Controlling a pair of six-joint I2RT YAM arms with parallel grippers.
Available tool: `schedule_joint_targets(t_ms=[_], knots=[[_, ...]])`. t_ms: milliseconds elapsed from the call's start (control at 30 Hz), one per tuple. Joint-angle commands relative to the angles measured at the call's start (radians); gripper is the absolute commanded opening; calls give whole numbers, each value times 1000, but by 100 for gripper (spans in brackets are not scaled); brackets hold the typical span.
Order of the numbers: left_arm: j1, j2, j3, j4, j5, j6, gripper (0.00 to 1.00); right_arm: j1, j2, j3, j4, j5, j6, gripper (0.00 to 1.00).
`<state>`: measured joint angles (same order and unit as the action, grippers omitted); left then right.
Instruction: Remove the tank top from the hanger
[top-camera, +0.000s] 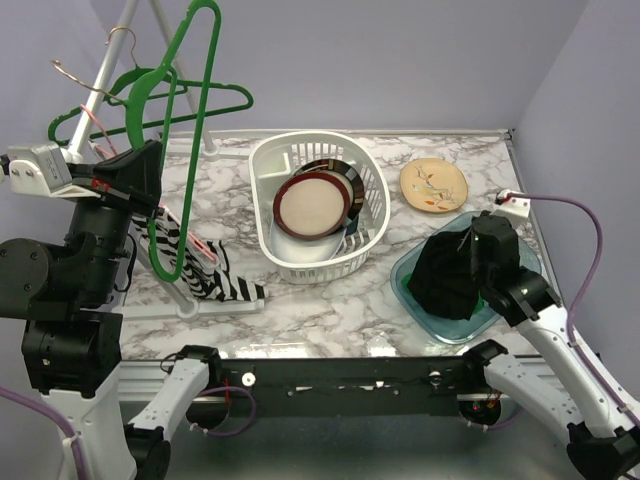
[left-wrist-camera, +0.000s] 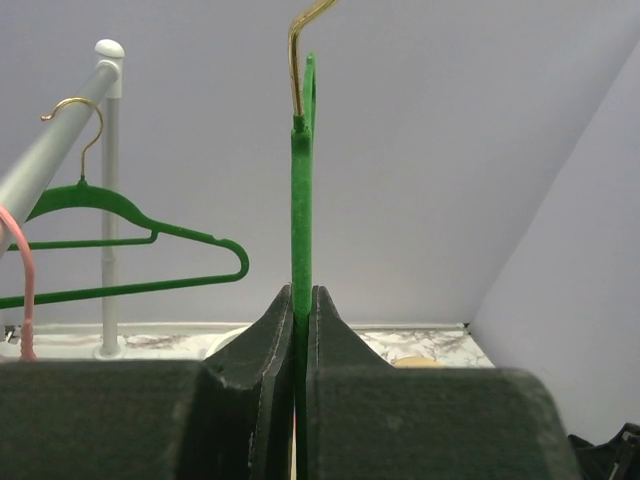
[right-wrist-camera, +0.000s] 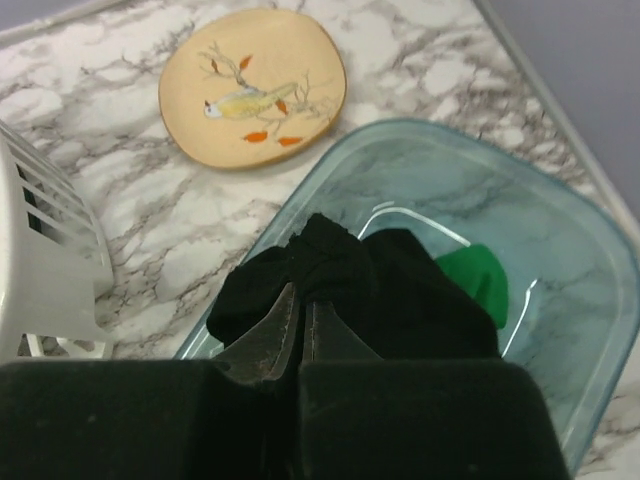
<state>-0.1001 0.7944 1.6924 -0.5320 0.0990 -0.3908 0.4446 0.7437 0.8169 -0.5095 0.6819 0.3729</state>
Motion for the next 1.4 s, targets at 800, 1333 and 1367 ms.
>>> schedule_joint_targets(t_ms=[800,1333,1367], knots=[[0,-21,6,35,-65,-30,0,-101,168,-105,-388,165,846,41],[2,-12,15,30,-44,-33,0,-101,-95,-22,-135,-269,283,50],[0,-14,10,30,-42,-34,0,-99,-99,-33,-155,-371,313,45]])
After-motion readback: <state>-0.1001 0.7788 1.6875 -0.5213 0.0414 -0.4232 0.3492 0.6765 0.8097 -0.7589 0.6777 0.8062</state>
